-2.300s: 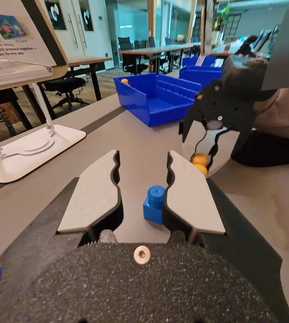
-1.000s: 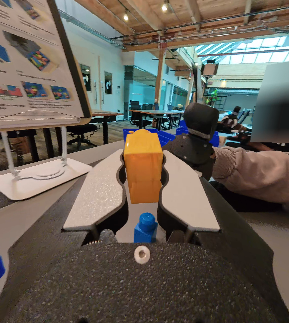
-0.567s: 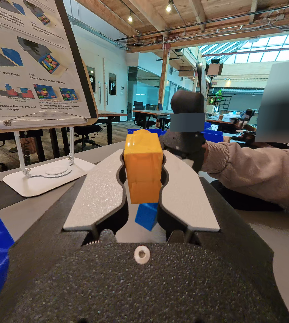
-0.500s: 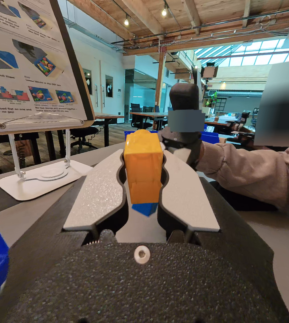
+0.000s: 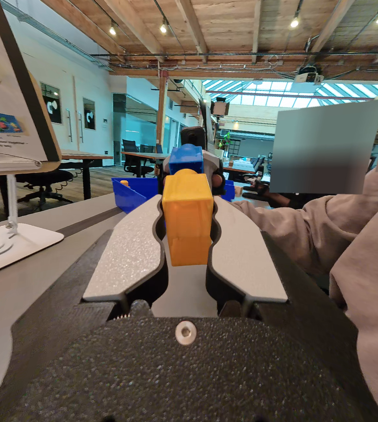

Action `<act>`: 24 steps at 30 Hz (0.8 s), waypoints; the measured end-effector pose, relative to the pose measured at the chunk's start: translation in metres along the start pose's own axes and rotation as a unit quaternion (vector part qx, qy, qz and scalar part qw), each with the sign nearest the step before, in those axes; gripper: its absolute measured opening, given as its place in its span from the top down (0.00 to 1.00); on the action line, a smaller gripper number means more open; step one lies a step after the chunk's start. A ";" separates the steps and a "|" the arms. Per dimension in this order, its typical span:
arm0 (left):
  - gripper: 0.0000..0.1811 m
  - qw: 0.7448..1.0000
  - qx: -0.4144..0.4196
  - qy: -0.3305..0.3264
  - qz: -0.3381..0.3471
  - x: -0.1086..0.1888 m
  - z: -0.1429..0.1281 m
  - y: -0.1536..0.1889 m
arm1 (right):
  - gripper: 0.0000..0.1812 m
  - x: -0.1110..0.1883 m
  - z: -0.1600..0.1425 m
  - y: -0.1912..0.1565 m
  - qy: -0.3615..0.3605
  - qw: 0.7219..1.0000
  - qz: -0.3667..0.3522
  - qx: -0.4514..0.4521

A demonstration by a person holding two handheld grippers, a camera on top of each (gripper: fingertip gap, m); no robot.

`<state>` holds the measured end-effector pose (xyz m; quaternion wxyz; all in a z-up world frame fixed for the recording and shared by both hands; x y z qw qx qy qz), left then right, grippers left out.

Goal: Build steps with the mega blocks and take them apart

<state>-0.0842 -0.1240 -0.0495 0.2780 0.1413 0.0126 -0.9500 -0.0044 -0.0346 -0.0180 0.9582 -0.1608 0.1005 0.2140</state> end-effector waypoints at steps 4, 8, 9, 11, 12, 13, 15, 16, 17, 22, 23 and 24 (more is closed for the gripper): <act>0.80 1.000 0.012 -0.006 -0.014 -0.007 -0.007 0.003 | 0.85 -0.012 -0.015 -0.009 -0.012 1.000 0.016 0.008; 0.80 0.999 0.025 -0.020 -0.027 -0.006 -0.012 0.005 | 0.84 -0.012 -0.021 -0.011 -0.049 0.998 0.023 0.028; 0.80 0.999 0.028 -0.026 -0.031 -0.007 -0.014 0.006 | 0.84 -0.012 -0.022 -0.012 -0.058 0.997 0.024 0.034; 0.80 0.998 0.029 -0.042 -0.035 -0.009 -0.019 0.006 | 0.84 -0.010 -0.024 -0.012 -0.072 0.996 0.026 0.042; 0.80 0.998 0.028 -0.051 -0.035 -0.010 -0.022 0.007 | 0.84 -0.008 -0.025 -0.013 -0.080 0.995 0.026 0.045; 0.80 0.997 0.026 -0.058 -0.035 -0.010 -0.024 0.007 | 0.84 -0.007 -0.026 -0.013 -0.087 0.995 0.026 0.048; 0.80 0.997 0.020 -0.068 -0.032 -0.011 -0.027 0.007 | 0.84 -0.005 -0.028 -0.013 -0.097 0.994 0.025 0.052; 0.80 0.997 0.017 -0.073 -0.030 -0.012 -0.028 0.007 | 0.84 -0.004 -0.028 -0.012 -0.099 0.993 0.023 0.053; 0.80 0.996 0.014 -0.078 -0.028 -0.012 -0.029 0.007 | 0.84 -0.003 -0.029 -0.012 -0.100 0.993 0.022 0.054; 0.80 0.995 -0.009 -0.098 -0.020 -0.014 -0.034 0.007 | 0.84 0.002 -0.032 -0.013 -0.122 0.990 0.013 0.076; 0.80 0.994 -0.016 -0.102 -0.019 -0.015 -0.035 0.008 | 0.85 0.003 -0.032 -0.013 -0.129 0.988 0.012 0.082; 0.80 0.994 -0.023 -0.105 -0.018 -0.016 -0.036 0.008 | 0.85 0.004 -0.032 -0.014 -0.134 0.987 0.011 0.087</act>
Point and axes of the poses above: each gripper's, where its closed fingertips meet, x back along the fingers, z out of its top, y = z × x across the jaws, the point moved 3 cm from there along x, back along the fingers, and after that the axes turned 15 degrees about -z, right-handed, at the moved point
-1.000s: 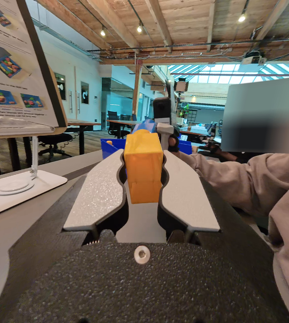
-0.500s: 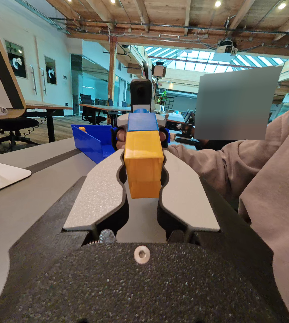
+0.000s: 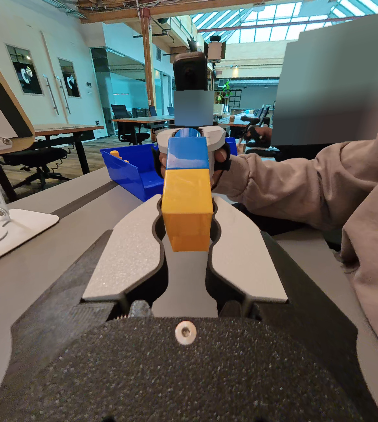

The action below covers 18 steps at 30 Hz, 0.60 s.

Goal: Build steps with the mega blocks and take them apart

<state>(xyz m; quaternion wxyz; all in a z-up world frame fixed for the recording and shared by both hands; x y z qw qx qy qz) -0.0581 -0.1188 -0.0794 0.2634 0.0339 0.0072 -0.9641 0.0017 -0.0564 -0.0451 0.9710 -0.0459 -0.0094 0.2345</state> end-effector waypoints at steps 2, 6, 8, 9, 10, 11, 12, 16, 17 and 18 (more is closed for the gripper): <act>0.79 1.000 -0.014 -0.007 0.005 -0.003 -0.002 0.000 | 0.85 0.003 0.000 -0.001 -0.014 1.000 -0.005 0.009; 0.77 0.999 -0.040 -0.020 0.029 -0.011 -0.004 -0.004 | 0.85 0.018 0.013 -0.002 -0.029 0.999 -0.016 0.032; 0.78 0.998 -0.037 -0.027 0.047 -0.008 -0.006 -0.009 | 0.85 0.039 0.033 0.009 -0.036 0.997 -0.045 0.050; 0.80 0.997 -0.035 -0.027 0.060 -0.005 -0.006 -0.012 | 0.85 0.051 0.043 0.018 -0.047 0.994 -0.069 0.069; 0.81 0.996 -0.035 -0.028 0.076 -0.001 -0.007 -0.015 | 0.84 0.065 0.054 0.025 -0.057 0.991 -0.087 0.080; 0.82 0.994 -0.036 -0.030 0.094 0.003 -0.007 -0.019 | 0.84 0.078 0.065 0.034 -0.071 0.988 -0.105 0.089; 0.84 0.992 -0.039 -0.030 0.113 0.007 -0.007 -0.023 | 0.84 0.093 0.075 0.044 -0.088 0.983 -0.128 0.100; 0.93 0.982 -0.052 -0.024 0.179 0.022 -0.003 -0.037 | 0.84 0.155 0.102 0.103 -0.188 0.946 -0.235 0.118; 0.95 0.979 -0.057 -0.022 0.192 0.026 -0.002 -0.039 | 0.84 0.172 0.104 0.120 -0.213 0.934 -0.263 0.115; 0.96 0.977 -0.062 -0.019 0.203 0.030 0.000 -0.041 | 0.84 0.189 0.106 0.137 -0.236 0.921 -0.290 0.110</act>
Point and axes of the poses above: each gripper's, where its closed fingertips meet, x back along the fingers, z out of its top, y = z × x across the jaws, the point moved 3 cm from there along x, back along the fingers, and after that the axes turned 15 degrees about -z, right-handed, at the moved point
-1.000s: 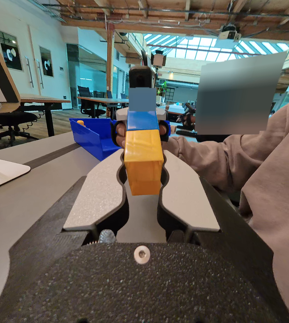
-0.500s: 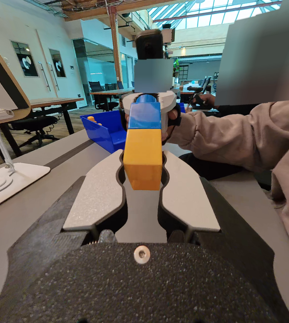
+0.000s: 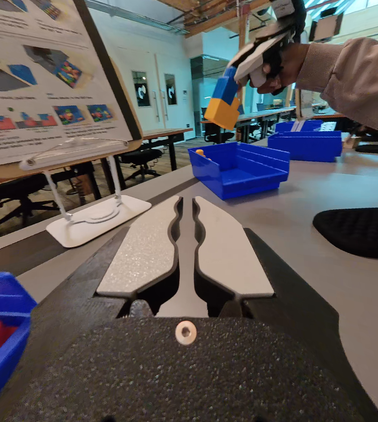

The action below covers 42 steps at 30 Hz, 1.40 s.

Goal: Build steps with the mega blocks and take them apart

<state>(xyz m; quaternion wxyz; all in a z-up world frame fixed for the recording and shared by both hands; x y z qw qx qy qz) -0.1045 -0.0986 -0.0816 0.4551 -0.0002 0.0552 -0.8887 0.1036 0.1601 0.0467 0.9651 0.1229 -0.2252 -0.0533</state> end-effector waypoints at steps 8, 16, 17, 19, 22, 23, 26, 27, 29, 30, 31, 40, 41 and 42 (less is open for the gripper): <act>1.00 0.998 -0.005 0.003 0.070 0.016 -0.003 -0.020 | 0.84 -0.008 -0.095 0.121 -0.153 0.981 -0.111 -0.050; 1.00 0.992 0.009 -0.009 0.128 0.029 -0.013 -0.040 | 0.84 -0.063 -0.186 0.146 -0.256 0.960 -0.102 -0.047; 1.00 0.991 0.010 -0.010 0.133 0.031 -0.014 -0.042 | 0.84 -0.068 -0.193 0.147 -0.263 0.959 -0.098 -0.045; 1.00 0.990 0.012 -0.012 0.142 0.033 -0.016 -0.045 | 0.84 -0.077 -0.206 0.147 -0.278 0.956 -0.087 -0.037; 1.00 0.989 0.013 -0.019 0.143 0.032 -0.019 -0.046 | 0.84 -0.088 -0.211 0.149 -0.278 0.957 -0.073 -0.024; 1.00 0.989 0.011 -0.022 0.143 0.031 -0.020 -0.046 | 0.84 -0.089 -0.211 0.149 -0.282 0.957 -0.068 -0.022; 1.00 0.989 0.007 -0.024 0.144 0.031 -0.020 -0.046 | 0.84 -0.091 -0.211 0.151 -0.284 0.956 -0.062 -0.020; 1.00 0.989 0.008 -0.025 0.145 0.031 -0.020 -0.046 | 0.84 -0.091 -0.211 0.152 -0.285 0.956 -0.065 -0.020; 1.00 0.989 0.011 -0.026 0.146 0.031 -0.021 -0.047 | 0.84 -0.089 -0.210 0.154 -0.288 0.955 -0.074 -0.022; 1.00 0.989 0.014 -0.027 0.146 0.032 -0.022 -0.048 | 0.82 -0.087 -0.208 0.155 -0.289 0.954 -0.077 -0.031; 1.00 0.989 0.017 -0.027 0.146 0.032 -0.022 -0.048 | 0.81 -0.084 -0.203 0.154 -0.283 0.955 -0.077 -0.041; 1.00 0.982 0.048 -0.033 0.181 0.043 -0.024 -0.062 | 0.82 -0.042 -0.087 0.094 -0.065 0.989 -0.123 -0.054; 1.00 0.979 0.053 -0.035 0.192 0.046 -0.025 -0.065 | 0.85 -0.037 -0.074 0.078 -0.034 0.989 -0.126 -0.063; 1.00 0.977 0.058 -0.036 0.201 0.050 -0.025 -0.068 | 0.85 -0.032 -0.063 0.060 -0.006 0.989 -0.128 -0.074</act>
Point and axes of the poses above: each gripper's, where its closed fingertips meet, x back along the fingers, z out of its top, y = z × x across the jaws, the point moved 3 cm from there along x, back along the fingers, and after that the axes turned 15 degrees about -z, right-handed, at the moved point
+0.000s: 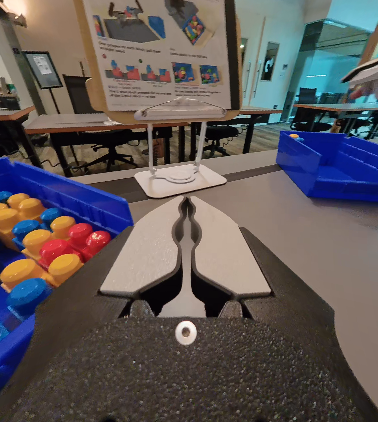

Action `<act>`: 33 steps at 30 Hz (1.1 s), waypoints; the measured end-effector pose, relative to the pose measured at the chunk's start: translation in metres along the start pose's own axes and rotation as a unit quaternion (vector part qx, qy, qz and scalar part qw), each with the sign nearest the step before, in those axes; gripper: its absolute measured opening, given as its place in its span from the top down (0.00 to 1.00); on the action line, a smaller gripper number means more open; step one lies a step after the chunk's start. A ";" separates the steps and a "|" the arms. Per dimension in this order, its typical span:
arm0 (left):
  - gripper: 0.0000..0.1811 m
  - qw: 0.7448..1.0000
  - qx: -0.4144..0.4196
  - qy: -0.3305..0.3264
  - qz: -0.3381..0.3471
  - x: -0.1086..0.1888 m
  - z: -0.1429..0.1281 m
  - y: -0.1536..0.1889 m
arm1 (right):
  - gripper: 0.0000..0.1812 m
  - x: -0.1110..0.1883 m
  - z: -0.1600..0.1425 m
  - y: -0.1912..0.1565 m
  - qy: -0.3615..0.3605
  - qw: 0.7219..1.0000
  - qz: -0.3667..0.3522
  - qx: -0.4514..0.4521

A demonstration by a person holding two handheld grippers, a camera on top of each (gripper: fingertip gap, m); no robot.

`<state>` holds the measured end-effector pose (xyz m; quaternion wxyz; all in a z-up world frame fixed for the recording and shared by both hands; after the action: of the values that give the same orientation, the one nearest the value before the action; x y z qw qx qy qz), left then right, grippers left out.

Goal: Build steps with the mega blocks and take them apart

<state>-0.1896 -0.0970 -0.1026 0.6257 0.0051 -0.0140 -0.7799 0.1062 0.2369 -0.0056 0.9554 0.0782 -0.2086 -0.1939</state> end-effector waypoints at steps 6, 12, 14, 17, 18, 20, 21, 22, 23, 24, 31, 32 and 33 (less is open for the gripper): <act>1.00 0.998 0.005 0.004 0.061 0.015 0.008 -0.023 | 0.94 0.038 0.015 -0.093 0.122 0.988 -0.024 -0.091; 1.00 0.988 -0.022 -0.016 0.152 0.042 0.026 -0.061 | 1.00 0.031 -0.012 -0.156 0.133 0.976 -0.054 -0.160; 1.00 0.983 -0.038 -0.040 0.176 0.054 0.039 -0.081 | 1.00 0.023 -0.027 -0.170 0.111 0.980 -0.052 -0.157; 1.00 0.979 -0.029 -0.087 0.184 0.068 0.057 -0.115 | 1.00 0.016 -0.040 -0.180 0.102 0.981 -0.050 -0.160; 1.00 0.976 -0.029 -0.105 0.188 0.072 0.062 -0.127 | 1.00 0.015 -0.041 -0.180 0.104 0.980 -0.053 -0.160; 1.00 0.967 -0.045 -0.153 0.198 0.077 0.069 -0.152 | 1.00 0.014 -0.044 -0.179 0.105 0.980 -0.062 -0.157; 0.99 0.961 -0.049 -0.186 0.199 0.078 0.068 -0.165 | 1.00 0.014 -0.045 -0.177 0.107 0.979 -0.068 -0.157; 0.97 0.954 -0.050 -0.220 0.196 0.078 0.066 -0.177 | 1.00 0.014 -0.046 -0.175 0.107 0.979 -0.071 -0.157; 0.96 0.947 -0.053 -0.252 0.194 0.078 0.062 -0.189 | 1.00 0.014 -0.048 -0.173 0.105 0.979 -0.077 -0.157; 0.93 0.937 -0.058 -0.288 0.191 0.078 0.056 -0.200 | 1.00 0.014 -0.050 -0.171 0.105 0.979 -0.085 -0.156; 0.83 0.859 -0.020 -0.505 0.082 0.069 -0.011 -0.235 | 1.00 0.018 -0.060 -0.159 0.103 0.976 -0.129 -0.144; 0.82 0.847 -0.010 -0.526 0.068 0.068 -0.019 -0.236 | 1.00 0.018 -0.060 -0.157 0.104 0.975 -0.136 -0.143; 0.81 0.835 -0.003 -0.548 0.055 0.068 -0.027 -0.237 | 1.00 0.019 -0.060 -0.156 0.107 0.974 -0.144 -0.140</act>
<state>-0.4350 -0.1119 -0.1357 0.5575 -0.4256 -0.3527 -0.6195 0.0947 0.0911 -0.0889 0.9356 -0.0072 -0.0629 -0.3472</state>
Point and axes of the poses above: each gripper's, where its closed fingertips meet, x back along the fingers, z out of its top, y = z × x across the jaws, the point moved 3 cm from there along x, back along the fingers, and after that the axes turned 15 degrees about -z, right-handed, at the moved point
